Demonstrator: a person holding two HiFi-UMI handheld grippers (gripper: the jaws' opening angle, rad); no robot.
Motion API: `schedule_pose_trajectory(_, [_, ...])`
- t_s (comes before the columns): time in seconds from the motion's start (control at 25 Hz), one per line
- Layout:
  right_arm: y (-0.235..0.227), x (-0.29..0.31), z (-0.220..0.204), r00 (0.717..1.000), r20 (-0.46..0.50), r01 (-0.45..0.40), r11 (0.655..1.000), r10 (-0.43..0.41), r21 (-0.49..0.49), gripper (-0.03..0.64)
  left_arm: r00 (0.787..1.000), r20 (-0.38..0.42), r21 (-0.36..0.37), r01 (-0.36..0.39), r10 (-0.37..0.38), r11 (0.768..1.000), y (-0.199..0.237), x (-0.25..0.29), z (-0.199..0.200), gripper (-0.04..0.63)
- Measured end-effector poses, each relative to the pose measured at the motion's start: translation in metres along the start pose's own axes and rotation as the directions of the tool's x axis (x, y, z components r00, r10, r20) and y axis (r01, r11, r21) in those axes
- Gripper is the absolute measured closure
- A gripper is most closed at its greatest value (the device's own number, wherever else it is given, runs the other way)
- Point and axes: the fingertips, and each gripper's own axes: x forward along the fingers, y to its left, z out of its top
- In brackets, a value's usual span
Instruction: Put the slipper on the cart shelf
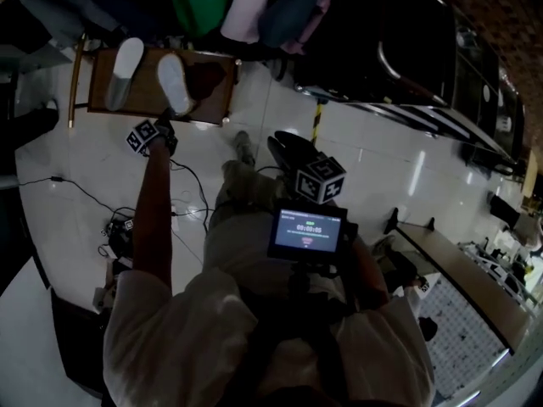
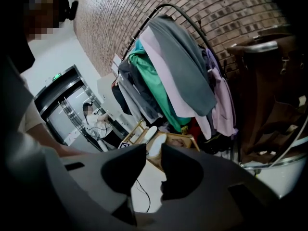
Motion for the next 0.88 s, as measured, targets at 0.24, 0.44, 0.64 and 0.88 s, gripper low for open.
schedule_pose_trajectory(0.24, [0.005,0.01,0.005,0.999,-0.007,-0.046,0.999,0.046,-0.015,0.503,0.998,0.04,-0.047,0.053,-0.051,0.997,-0.023,-0.027,-0.003,0.588])
schedule_pose_trajectory(0.44, [0.016,0.028,-0.007,0.997,-0.034,-0.065,0.997,0.064,-0.035,0.503,0.991,0.094,-0.121,0.101,-0.09,0.987,-0.024,-0.051,-0.002,0.591])
schedule_pose_trajectory(0.64, [0.013,0.058,-0.038,0.985,-0.141,-0.107,0.994,0.104,-0.011,0.503,0.987,0.118,-0.177,0.131,-0.111,0.975,-0.03,-0.059,-0.009,0.591])
schedule_pose_trajectory(0.88, [0.008,0.14,-0.081,0.942,-0.28,-0.151,0.978,0.186,0.142,0.431,0.982,0.15,-0.25,0.148,-0.113,0.957,-0.034,-0.063,-0.021,0.591])
